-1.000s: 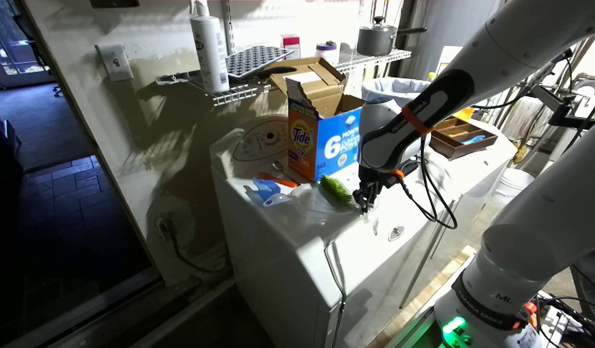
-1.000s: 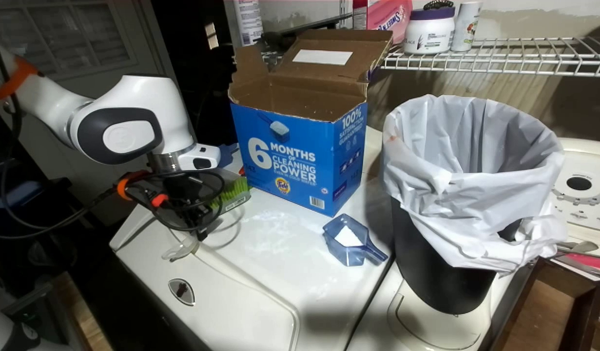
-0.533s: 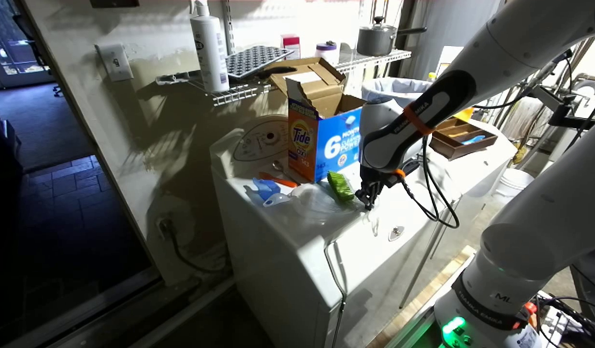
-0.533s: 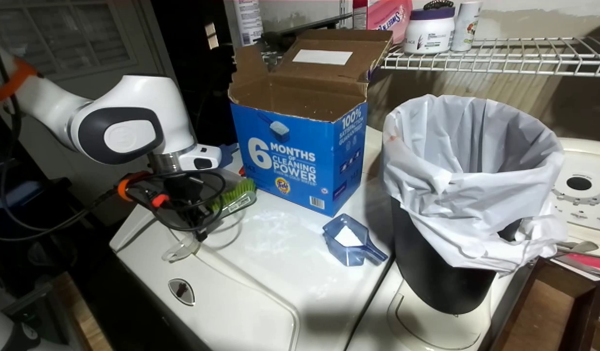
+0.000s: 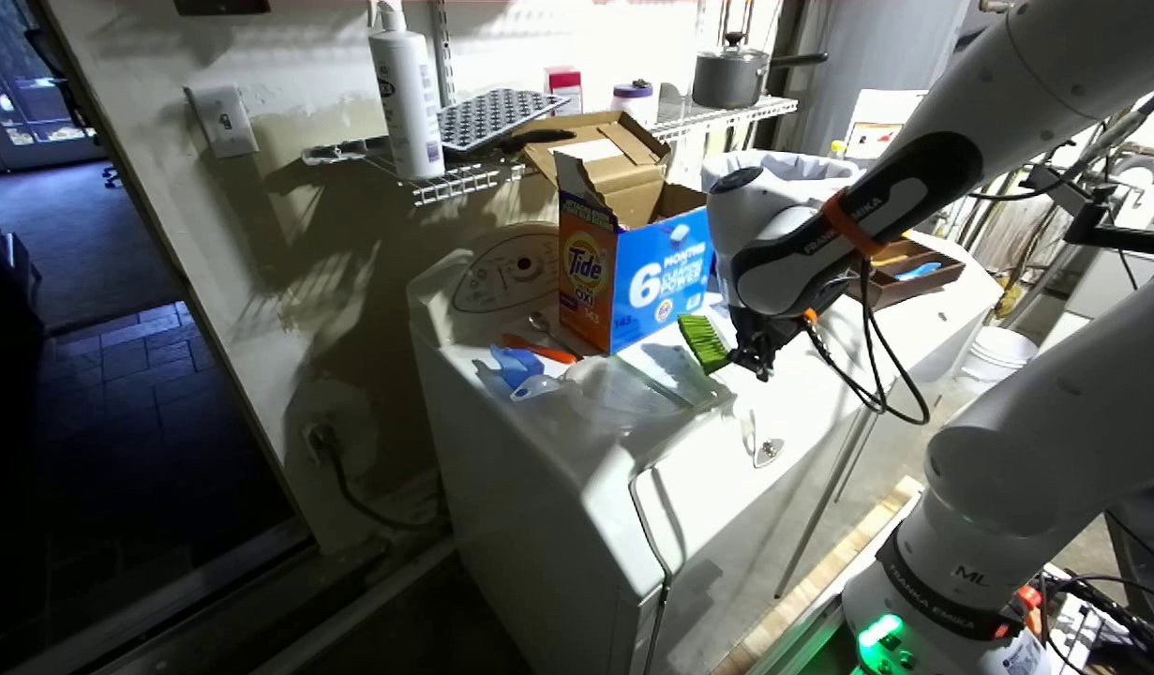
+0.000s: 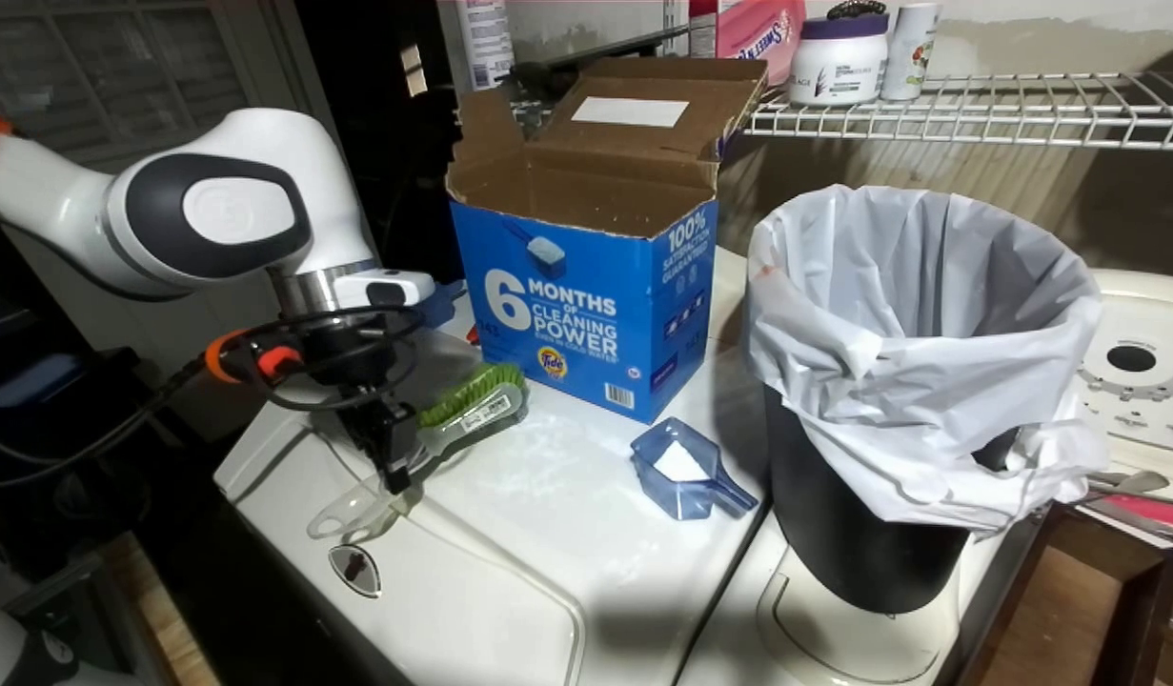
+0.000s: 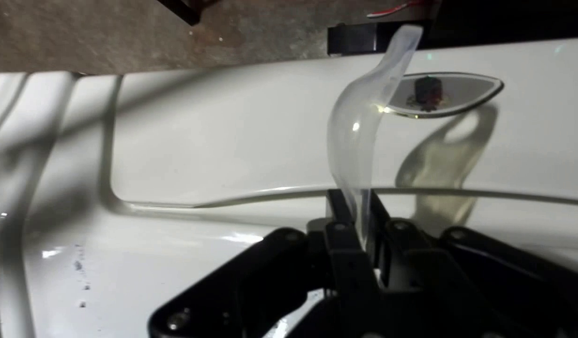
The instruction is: Sweep the table using the brush and dustpan
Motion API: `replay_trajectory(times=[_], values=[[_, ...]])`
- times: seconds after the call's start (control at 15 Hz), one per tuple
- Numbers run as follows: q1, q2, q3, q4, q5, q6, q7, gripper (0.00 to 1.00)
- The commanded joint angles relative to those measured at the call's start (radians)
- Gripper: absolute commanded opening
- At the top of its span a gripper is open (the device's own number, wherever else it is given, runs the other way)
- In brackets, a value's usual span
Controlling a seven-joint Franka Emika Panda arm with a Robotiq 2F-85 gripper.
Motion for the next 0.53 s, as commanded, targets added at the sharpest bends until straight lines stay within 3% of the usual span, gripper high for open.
replay_trajectory(times=[0.0, 0.2, 0.47], values=[[-0.010, -0.104, 0.054, -0.001, -0.105, -0.172, 0.087, 0.03], [0.002, -0.096, 0.089, 0.021, -0.164, -0.292, 0.131, 0.03], [0.019, -0.043, 0.112, 0.044, -0.290, -0.332, 0.200, 0.03]])
